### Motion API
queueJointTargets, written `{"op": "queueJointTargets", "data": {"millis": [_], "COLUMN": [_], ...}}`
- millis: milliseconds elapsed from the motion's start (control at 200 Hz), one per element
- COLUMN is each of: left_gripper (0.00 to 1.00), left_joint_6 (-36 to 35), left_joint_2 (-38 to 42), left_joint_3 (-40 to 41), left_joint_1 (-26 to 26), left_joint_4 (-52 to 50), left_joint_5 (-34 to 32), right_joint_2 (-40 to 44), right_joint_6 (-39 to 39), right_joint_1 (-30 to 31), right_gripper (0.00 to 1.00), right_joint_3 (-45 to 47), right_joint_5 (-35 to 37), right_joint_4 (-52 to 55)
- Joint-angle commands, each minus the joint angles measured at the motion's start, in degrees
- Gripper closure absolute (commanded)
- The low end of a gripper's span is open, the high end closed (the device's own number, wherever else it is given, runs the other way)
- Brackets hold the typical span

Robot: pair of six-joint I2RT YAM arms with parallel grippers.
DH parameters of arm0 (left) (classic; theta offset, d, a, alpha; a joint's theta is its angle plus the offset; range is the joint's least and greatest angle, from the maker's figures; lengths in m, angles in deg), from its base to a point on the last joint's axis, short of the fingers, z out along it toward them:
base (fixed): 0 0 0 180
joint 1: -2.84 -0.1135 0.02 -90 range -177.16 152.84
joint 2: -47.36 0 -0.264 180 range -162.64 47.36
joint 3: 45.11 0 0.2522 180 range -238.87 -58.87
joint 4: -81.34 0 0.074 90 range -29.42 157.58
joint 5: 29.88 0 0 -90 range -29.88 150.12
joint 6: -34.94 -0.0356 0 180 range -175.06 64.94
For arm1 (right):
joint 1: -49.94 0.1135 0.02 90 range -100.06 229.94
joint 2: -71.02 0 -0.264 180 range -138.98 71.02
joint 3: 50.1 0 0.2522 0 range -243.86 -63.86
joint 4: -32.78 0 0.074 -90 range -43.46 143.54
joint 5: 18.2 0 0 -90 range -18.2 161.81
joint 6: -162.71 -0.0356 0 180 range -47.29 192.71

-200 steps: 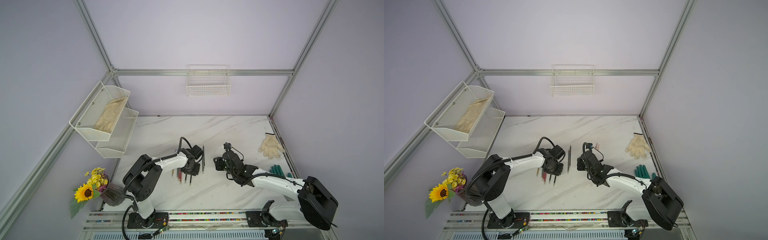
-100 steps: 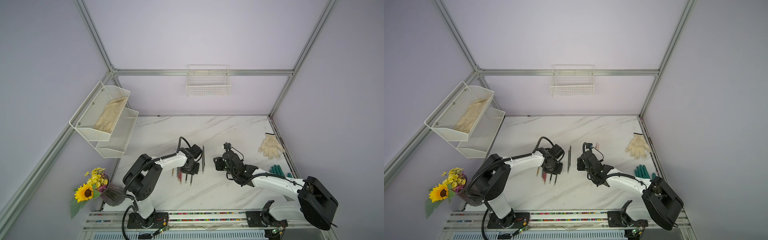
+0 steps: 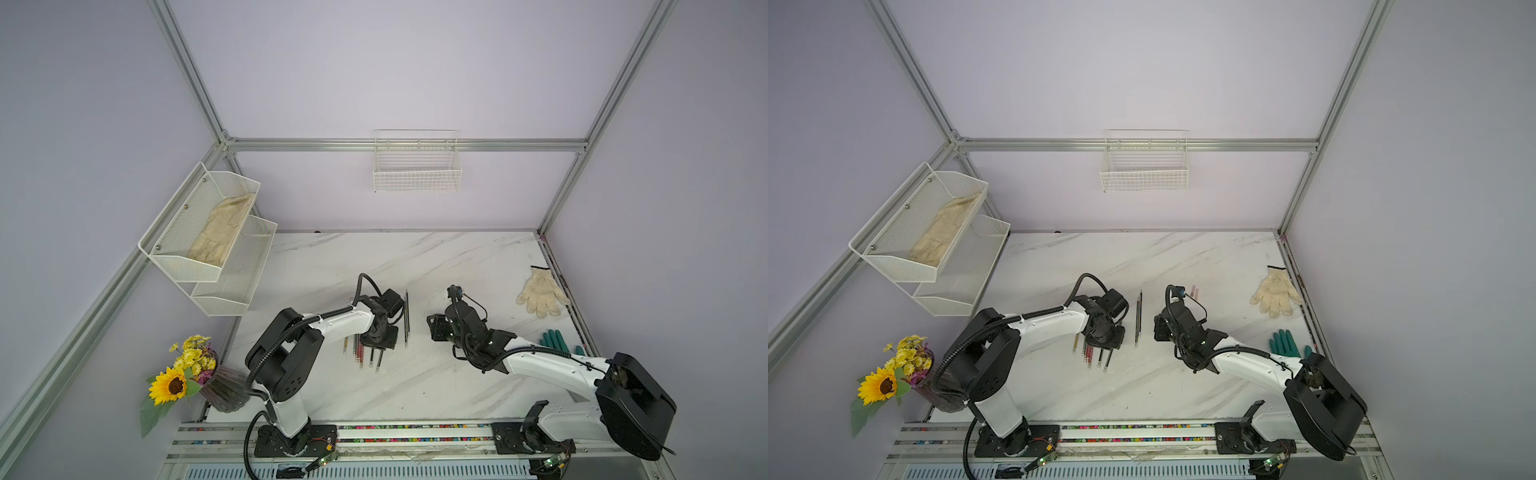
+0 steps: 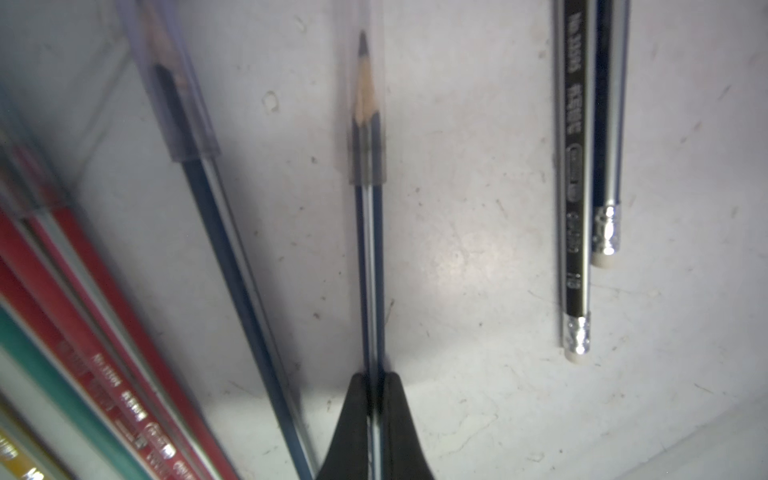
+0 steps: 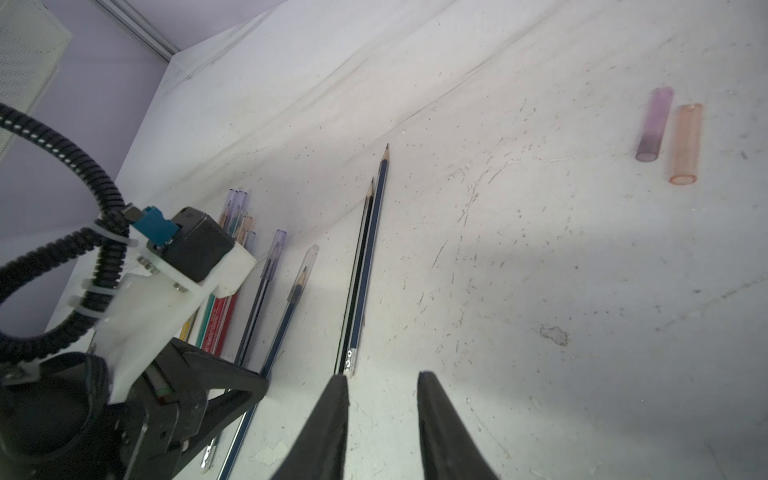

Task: Remove the protective cover of the pencils
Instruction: Pick up the pencil from the center of the board, then remove the protective sleeve from the pencil.

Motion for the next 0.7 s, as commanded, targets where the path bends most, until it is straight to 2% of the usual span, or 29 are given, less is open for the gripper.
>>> {"op": "queueJointTargets", "data": {"millis": [0, 140, 365, 445, 695], "left_gripper": [1.00, 1.00, 1.00, 0.99, 0.99], "left_joint_6": [-1.41, -4.01, -7.89, -7.33, -6.60], "left_joint_2": [3.52, 9.30, 18.75, 22.34, 23.94], "left_joint_3": [-4.63, -5.99, -4.84, -3.52, -2.54], "left_joint_1": [-0.17, -0.20, -0.19, -0.22, -0.28], "left_joint_4": [-3.93, -4.13, -0.63, 1.27, 2.46], "left_joint_5": [-1.03, 0.41, 6.71, 6.73, 6.32], "right_joint_2": [-0.13, 0.03, -6.44, -7.48, -7.20], "right_joint_6": [-0.53, 1.85, 2.85, 1.79, -0.90], "right_joint_1": [-0.13, -0.12, -0.30, -0.37, -0.39], "right_gripper": [0.68, 0.66, 0.63, 0.63, 0.63], "right_joint_3": [0.25, 0.68, -4.55, -4.71, -3.43], "right_joint_5": [-1.14, -9.93, -19.78, -22.27, -29.33], "right_joint_4": [-2.21, -8.13, -9.40, -12.01, -19.89]}}
